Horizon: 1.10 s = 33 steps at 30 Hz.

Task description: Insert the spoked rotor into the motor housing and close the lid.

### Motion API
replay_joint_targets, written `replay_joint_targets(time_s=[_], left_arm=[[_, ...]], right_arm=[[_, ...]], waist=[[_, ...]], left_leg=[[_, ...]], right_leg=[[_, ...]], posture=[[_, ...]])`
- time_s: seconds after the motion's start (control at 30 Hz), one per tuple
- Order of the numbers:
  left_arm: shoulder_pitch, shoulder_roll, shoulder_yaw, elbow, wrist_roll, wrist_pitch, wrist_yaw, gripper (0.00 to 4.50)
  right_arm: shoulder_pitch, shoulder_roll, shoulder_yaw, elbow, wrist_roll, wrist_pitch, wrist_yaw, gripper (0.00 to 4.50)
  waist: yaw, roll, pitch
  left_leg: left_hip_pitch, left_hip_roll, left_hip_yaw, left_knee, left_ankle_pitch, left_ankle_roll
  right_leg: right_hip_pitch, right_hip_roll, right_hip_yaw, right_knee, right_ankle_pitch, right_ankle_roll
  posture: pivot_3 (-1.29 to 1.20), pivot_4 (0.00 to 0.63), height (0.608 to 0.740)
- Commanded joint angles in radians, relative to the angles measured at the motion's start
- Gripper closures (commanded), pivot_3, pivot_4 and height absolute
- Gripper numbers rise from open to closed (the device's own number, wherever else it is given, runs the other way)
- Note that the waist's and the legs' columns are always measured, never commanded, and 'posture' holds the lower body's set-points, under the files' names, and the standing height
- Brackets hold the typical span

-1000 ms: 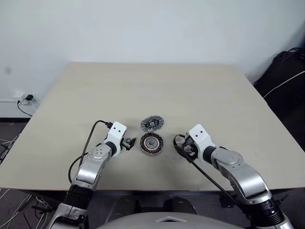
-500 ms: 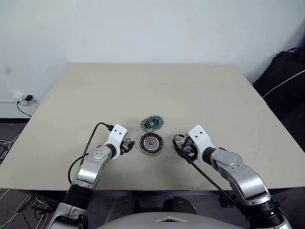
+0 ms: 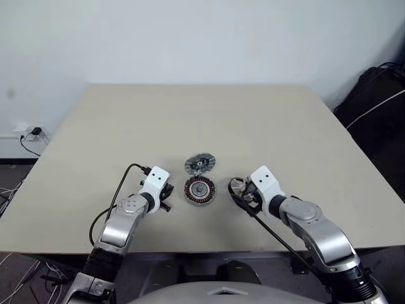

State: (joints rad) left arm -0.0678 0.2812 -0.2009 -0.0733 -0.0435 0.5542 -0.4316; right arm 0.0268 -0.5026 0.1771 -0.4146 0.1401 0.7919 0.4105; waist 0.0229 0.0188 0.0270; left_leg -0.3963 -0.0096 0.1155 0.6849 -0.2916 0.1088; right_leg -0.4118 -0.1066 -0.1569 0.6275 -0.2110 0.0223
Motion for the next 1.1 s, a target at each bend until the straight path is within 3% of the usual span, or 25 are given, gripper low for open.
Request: replay_joint_targets(time_s=[0.03,0.3,0.73,1.1], left_arm=[[-0.011,0.001,-0.003,-0.156,-0.086,0.004,-0.088,3.84],[-0.069,0.015,-0.085,-0.247,-0.15,0.059,-0.193,3.84],[-0.161,-0.079,-0.126,0.02,-0.07,-0.028,-0.103,3.84],[-0.152,-0.107,-0.15,0.098,-0.04,-0.028,-0.087,3.84]], right_arm=[[-0.011,0.0,-0.022,-0.038,-0.004,-0.007,-0.003,0.0],[-0.026,0.009,-0.019,-0.032,-0.005,-0.012,-0.004,0.0],[-0.013,0.023,-0.028,-0.04,-0.01,-0.009,-0.012,0.0],[-0.004,0.03,-0.044,-0.049,-0.003,-0.007,-0.009,0.0]], waist=[[0.004,0.0,0.0],[0.003,0.0,0.0],[0.007,0.0,0.0],[0.007,0.0,0.0]], left_leg=[[0.0,0.0,0.0,0.0,0.0,0.0],[0.001,0.0,0.0,0.0,0.0,0.0],[0.0,0.0,0.0,0.0,0.0,0.0],[0.0,0.0,0.0,0.001,0.0,0.0]], right_leg=[[0.0,0.0,0.0,0.0,0.0,0.0],[0.001,0.001,0.001,0.0,0.0,0.0],[0.001,0.002,0.001,0.0,0.001,0.001],[0.001,0.001,0.001,0.0,0.001,0.001]], posture=[[0.0,0.0,0.74],[0.0,0.0,0.74],[0.0,0.0,0.74],[0.0,0.0,0.74]])
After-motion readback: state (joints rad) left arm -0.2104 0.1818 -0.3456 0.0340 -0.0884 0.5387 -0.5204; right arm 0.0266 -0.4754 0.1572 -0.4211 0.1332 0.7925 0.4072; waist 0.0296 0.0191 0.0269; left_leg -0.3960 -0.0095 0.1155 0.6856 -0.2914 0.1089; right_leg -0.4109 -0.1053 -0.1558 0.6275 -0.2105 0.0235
